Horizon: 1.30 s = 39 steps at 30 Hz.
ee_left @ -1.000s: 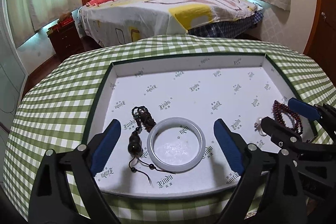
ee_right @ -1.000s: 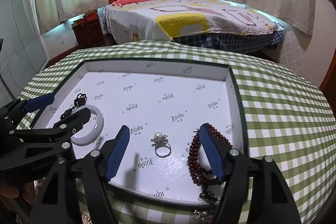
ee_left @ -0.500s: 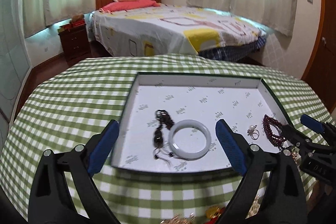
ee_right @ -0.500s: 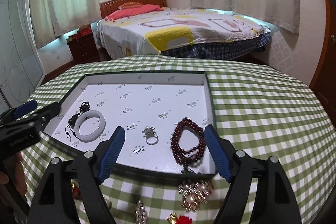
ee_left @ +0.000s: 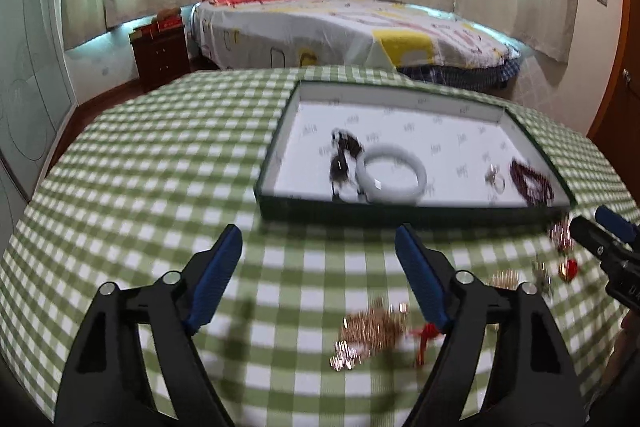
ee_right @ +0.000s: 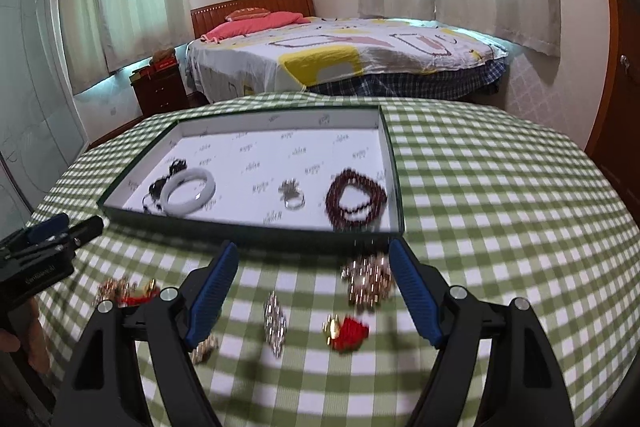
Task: Organize jewelry
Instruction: 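Withdraw both tools from the tray back over the remaining jewelry, then grasp the gold chain with the left tool while the right tool grasps the rhinestone brooch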
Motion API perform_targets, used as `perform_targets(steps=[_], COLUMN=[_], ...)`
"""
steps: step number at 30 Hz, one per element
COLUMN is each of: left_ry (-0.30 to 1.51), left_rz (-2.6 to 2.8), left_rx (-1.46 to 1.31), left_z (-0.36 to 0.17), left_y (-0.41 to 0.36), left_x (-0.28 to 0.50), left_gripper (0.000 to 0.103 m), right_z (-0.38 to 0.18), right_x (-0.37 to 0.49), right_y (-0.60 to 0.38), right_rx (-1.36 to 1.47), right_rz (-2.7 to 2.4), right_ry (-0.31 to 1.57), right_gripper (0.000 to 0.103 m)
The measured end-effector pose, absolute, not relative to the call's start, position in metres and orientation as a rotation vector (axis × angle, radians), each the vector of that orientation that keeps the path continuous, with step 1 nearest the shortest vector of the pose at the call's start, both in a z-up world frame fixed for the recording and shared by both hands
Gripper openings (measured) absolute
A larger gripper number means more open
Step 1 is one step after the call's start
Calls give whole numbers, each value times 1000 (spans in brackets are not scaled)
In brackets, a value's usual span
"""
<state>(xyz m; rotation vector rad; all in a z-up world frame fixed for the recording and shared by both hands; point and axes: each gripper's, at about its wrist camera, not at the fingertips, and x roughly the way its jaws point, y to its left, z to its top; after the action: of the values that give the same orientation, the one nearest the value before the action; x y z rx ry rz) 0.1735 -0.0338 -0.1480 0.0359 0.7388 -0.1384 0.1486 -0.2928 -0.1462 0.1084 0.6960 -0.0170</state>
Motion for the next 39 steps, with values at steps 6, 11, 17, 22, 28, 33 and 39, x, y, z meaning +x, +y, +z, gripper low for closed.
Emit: perform_targets(steps=[6, 11, 17, 22, 28, 33, 39], left_ry=[789, 837, 850, 853, 840, 844, 846], left_rz=[-161, -168, -197, -239, -257, -247, -227], left_rx=[65, 71, 68, 68, 86, 26, 39], left_z=[-164, -175, -180, -182, -180, -179, -179], left_y=[-42, -42, -44, -46, -43, -25, -23], left_x=[156, 156, 154, 153, 152, 156, 158], left_gripper=[69, 60, 59, 46, 18, 16, 18], right_z=[-159, -163, -164, -165, -165, -166, -168], right_x=[134, 127, 126, 127, 127, 127, 128], right_y=[-291, -289, -286, -286, -287, -287, -284], right_rx=[115, 116, 115, 116, 117, 118, 112], right_rz=[-10, -5, 2, 3, 2, 4, 15], right_ry=[726, 737, 732, 736, 737, 741, 750], right_gripper=[76, 76, 76, 76, 76, 76, 76])
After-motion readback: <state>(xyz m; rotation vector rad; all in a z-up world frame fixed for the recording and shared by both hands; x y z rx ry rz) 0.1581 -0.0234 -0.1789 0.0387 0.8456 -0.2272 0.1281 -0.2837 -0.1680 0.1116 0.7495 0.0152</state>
